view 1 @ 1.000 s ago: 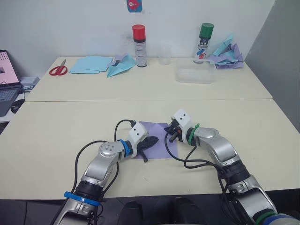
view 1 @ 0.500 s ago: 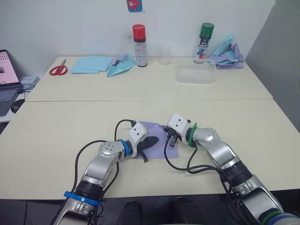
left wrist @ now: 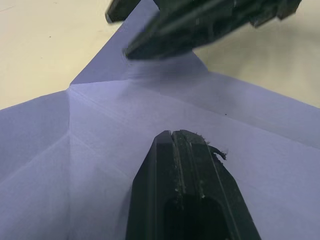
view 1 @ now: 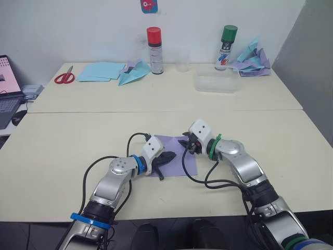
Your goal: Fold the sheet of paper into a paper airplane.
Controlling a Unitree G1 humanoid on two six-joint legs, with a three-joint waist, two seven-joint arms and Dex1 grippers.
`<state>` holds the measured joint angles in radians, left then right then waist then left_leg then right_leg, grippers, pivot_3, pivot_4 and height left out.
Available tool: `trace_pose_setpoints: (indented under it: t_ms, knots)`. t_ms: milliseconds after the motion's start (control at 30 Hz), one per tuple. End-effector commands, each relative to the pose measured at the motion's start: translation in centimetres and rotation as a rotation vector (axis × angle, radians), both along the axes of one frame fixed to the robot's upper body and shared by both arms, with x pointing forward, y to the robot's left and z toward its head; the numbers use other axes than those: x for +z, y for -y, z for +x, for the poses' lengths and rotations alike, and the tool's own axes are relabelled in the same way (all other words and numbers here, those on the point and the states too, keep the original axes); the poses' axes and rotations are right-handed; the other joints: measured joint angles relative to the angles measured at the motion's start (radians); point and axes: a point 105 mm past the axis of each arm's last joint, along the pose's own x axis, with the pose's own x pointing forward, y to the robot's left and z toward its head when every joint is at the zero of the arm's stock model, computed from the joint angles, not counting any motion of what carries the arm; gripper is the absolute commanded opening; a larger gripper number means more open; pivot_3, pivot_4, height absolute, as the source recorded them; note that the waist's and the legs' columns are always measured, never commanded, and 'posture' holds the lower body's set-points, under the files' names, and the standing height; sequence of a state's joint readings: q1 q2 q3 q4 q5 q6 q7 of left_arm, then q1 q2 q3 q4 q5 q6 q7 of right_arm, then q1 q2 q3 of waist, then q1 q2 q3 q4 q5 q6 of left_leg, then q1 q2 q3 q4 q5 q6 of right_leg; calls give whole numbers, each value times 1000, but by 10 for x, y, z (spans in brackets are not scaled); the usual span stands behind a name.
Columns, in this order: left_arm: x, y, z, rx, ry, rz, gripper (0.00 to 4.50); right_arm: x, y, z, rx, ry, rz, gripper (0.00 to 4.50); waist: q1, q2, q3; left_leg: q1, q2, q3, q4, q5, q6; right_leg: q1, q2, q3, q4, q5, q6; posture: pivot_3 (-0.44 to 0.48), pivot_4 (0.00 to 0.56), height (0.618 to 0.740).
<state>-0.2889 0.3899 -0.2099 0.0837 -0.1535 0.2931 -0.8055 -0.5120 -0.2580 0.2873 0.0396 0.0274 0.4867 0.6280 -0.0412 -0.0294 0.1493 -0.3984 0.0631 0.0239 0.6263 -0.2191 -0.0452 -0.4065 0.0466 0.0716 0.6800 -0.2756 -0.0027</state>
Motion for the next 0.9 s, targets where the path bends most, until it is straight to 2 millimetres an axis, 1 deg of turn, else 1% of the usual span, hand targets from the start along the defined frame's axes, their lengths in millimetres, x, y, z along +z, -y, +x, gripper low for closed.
trace_pose_setpoints:
  t_ms: [33,100,133,200,233,267,300,367,433,600,767,833,900]
  knots:
    - [-26,-8,-7,23,-92,62,0,12,0,-1,-4,27,34,1655,0,0,0,0,0,0,0,0,0,0,0,0,0,0,0,0,150,740]
    - [-25,-8,-6,23,-92,62,0,9,1,0,-9,18,22,1655,0,0,0,0,0,0,0,0,0,0,0,0,0,0,0,0,150,740]
    - [-25,-9,-6,23,-91,64,0,8,2,0,-13,12,15,1494,0,0,0,0,0,0,0,0,0,0,0,0,0,0,0,0,150,740]
    - [-25,-9,-5,24,-91,65,0,4,5,0,-20,1,-2,1031,0,0,0,0,0,0,0,0,0,0,0,0,0,0,0,0,150,740]
    - [-25,-9,-5,24,-91,65,0,3,5,0,-19,-1,-2,724,0,0,0,0,0,0,0,0,0,0,0,0,0,0,0,0,150,740]
    - [-25,-10,-5,24,-91,65,0,4,4,-1,-15,-3,4,308,0,0,0,0,0,0,0,0,0,0,0,0,0,0,0,0,150,740]
    - [-25,-10,-6,24,-91,66,0,5,3,-1,-9,2,11,32,0,0,0,0,0,0,0,0,0,0,0,0,0,0,0,0,150,740]
    - [-25,-10,-6,25,-92,66,0,7,-1,-4,16,13,18,32,0,0,0,0,0,0,0,0,0,0,0,0,0,0,0,0,150,740]
    - [-25,-10,-6,24,-93,67,0,6,-4,-7,49,45,-17,32,0,0,0,0,0,0,0,0,0,0,0,0,0,0,0,0,150,740]
    - [-26,-10,-7,22,-94,67,0,-8,-15,-10,98,36,-64,32,-1,0,0,0,0,0,0,0,0,0,0,0,0,0,0,0,150,740]
    - [-23,-11,-6,19,-88,69,0,-21,-11,-5,83,25,-131,32,-1,0,0,0,0,0,-1,0,0,0,0,0,0,0,0,0,150,740]
    - [-16,-10,-5,6,-79,56,0,-24,-9,-4,76,18,-149,32,-1,0,0,0,0,0,-1,0,0,0,0,0,0,0,0,0,150,740]
    - [0,-8,-2,-10,-65,16,0,-27,-7,-2,68,13,-160,32,-1,-1,1,0,0,0,-1,0,0,-1,0,0,0,0,0,0,150,740]
